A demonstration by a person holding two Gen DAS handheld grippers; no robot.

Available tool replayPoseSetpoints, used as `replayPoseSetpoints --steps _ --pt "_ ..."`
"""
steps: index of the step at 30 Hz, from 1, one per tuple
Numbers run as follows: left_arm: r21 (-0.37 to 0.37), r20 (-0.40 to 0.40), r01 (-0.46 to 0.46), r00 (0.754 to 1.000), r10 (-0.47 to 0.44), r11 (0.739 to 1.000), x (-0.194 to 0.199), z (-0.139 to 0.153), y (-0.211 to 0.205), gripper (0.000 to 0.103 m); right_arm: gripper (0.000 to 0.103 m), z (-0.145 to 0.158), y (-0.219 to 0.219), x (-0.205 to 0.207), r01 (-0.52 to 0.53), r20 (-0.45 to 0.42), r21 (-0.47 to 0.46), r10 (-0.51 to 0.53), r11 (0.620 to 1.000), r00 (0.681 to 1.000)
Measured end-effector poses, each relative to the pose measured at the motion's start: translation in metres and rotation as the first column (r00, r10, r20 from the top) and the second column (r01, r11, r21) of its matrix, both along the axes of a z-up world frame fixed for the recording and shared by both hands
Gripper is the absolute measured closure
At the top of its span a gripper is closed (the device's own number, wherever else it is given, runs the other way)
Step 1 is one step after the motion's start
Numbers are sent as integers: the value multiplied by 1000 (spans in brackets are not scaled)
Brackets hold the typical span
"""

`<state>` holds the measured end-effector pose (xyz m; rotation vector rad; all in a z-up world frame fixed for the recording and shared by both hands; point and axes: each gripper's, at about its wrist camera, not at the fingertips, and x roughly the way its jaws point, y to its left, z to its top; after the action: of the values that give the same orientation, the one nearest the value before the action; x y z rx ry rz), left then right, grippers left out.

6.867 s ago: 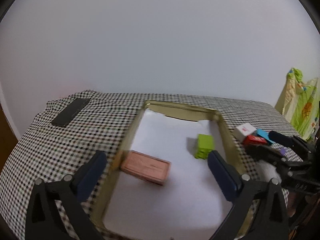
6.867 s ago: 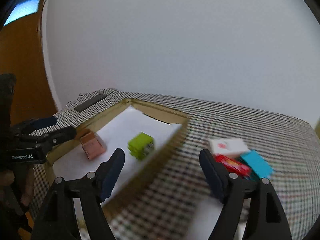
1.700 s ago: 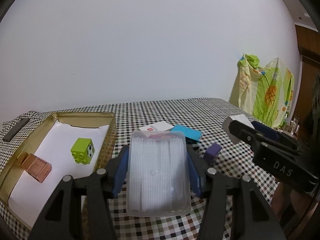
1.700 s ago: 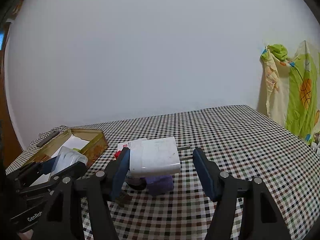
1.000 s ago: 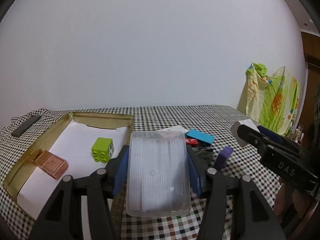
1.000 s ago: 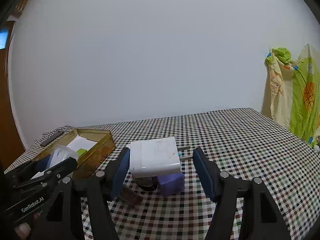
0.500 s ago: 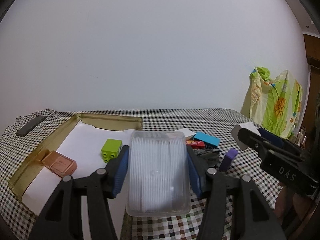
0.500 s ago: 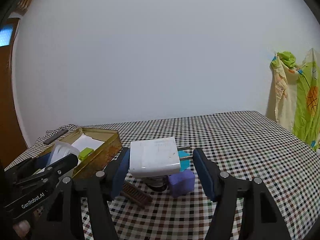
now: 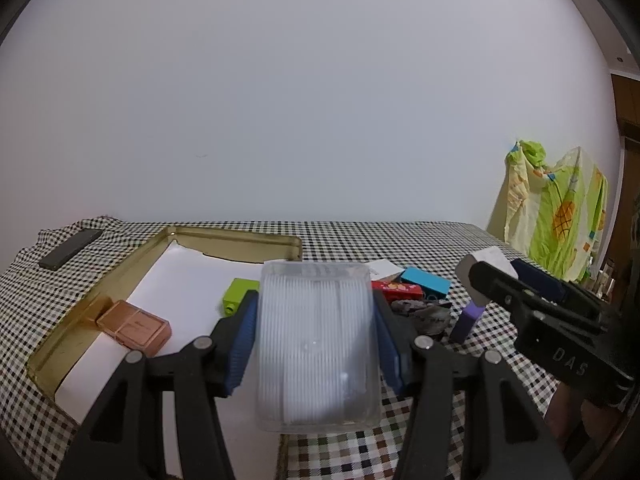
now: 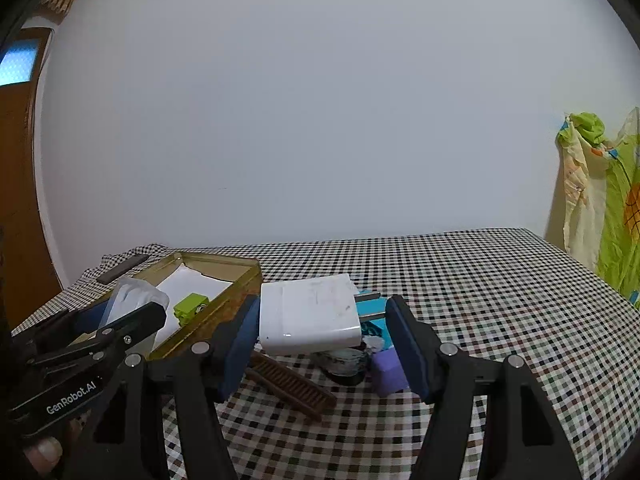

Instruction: Organize rigid objects

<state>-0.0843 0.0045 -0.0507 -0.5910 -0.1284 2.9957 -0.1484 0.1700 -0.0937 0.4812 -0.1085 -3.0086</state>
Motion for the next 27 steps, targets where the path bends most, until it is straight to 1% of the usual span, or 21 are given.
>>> replayPoseSetpoints --steps 11,27 --pt "9 -7 -12 1000 13 1000 3 0 -12 49 37 -1 -14 0 -31 2 7 31 999 1000" --pt "33 7 -26 1000 26 999 7 -1 -28 49 37 1 -31 3 -73 6 18 73 997 997"
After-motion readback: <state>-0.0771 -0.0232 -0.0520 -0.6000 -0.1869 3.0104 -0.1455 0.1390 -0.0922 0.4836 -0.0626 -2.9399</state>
